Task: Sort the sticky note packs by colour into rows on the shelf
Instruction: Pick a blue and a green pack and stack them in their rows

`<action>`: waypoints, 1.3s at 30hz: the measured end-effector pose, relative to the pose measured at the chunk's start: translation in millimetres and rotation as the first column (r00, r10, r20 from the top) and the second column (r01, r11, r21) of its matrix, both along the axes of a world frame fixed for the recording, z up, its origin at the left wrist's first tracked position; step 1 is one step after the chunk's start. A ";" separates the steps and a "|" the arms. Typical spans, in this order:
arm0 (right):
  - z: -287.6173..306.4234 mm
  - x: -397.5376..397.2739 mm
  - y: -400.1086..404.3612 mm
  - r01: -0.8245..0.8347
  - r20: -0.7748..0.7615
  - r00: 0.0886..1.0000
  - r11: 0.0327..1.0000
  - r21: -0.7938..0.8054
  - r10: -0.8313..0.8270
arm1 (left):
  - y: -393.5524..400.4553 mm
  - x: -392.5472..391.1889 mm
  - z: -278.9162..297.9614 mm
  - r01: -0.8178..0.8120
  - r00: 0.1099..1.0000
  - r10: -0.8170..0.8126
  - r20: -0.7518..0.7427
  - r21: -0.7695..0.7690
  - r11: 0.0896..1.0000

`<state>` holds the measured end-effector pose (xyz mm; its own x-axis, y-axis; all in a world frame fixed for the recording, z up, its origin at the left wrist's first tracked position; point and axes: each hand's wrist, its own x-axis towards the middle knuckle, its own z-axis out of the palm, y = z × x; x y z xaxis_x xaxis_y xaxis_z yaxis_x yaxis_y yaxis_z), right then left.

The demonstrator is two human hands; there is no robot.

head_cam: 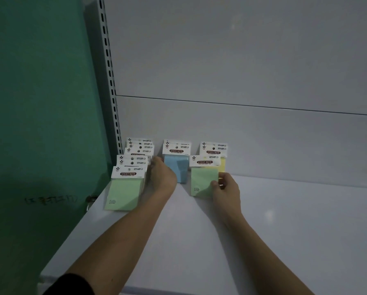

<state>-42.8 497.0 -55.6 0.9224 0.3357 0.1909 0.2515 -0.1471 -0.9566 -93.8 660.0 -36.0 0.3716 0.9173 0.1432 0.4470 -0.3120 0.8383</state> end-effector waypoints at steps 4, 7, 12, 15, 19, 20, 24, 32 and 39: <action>1.1 -1.7 -1.7 -0.011 0.015 1.000 1.000 0.018 0.011 | -6.6 -3.3 0.9 0.004 1.000 -0.004 0.007 0.026 1.000; 3.2 -3.3 -3.9 -0.015 0.003 1.000 0.999 0.033 0.015 | -17.9 -13.5 7.5 0.042 0.999 -0.041 -0.010 0.087 0.995; 9.3 -8.3 -8.8 -0.033 -0.013 0.999 0.998 0.055 0.033 | -52.3 -53.2 18.1 0.257 0.963 -0.266 0.048 0.145 0.956; 14.0 -11.7 -12.8 -0.039 -0.066 0.997 0.995 0.097 0.045 | -61.8 -91.9 7.4 0.450 0.892 -0.434 -0.124 0.175 0.876; 21.6 -17.9 -13.0 -0.057 -0.122 0.990 0.989 0.137 0.074 | -58.9 -149.6 -6.9 0.576 0.805 -0.506 -0.310 0.202 0.792; 24.3 -24.4 -9.7 -0.065 -0.149 0.985 0.985 0.160 0.090 | -56.5 -162.4 -8.9 0.586 0.789 -0.491 -0.369 0.211 0.783; 28.4 -59.1 18.5 -0.133 -0.269 0.945 0.971 0.199 0.185 | -54.7 -199.0 -15.6 0.643 0.709 -0.444 -0.548 0.246 0.725; 39.7 -120.2 62.3 -0.279 -0.345 0.877 0.939 0.203 0.335 | -70.0 -235.3 -25.8 0.655 0.698 -0.375 -0.611 0.331 0.679; 35.7 -133.4 60.2 -0.153 -0.373 0.896 0.956 0.251 0.241 | -37.6 -242.5 -20.6 0.493 0.784 -0.269 -0.559 0.299 0.817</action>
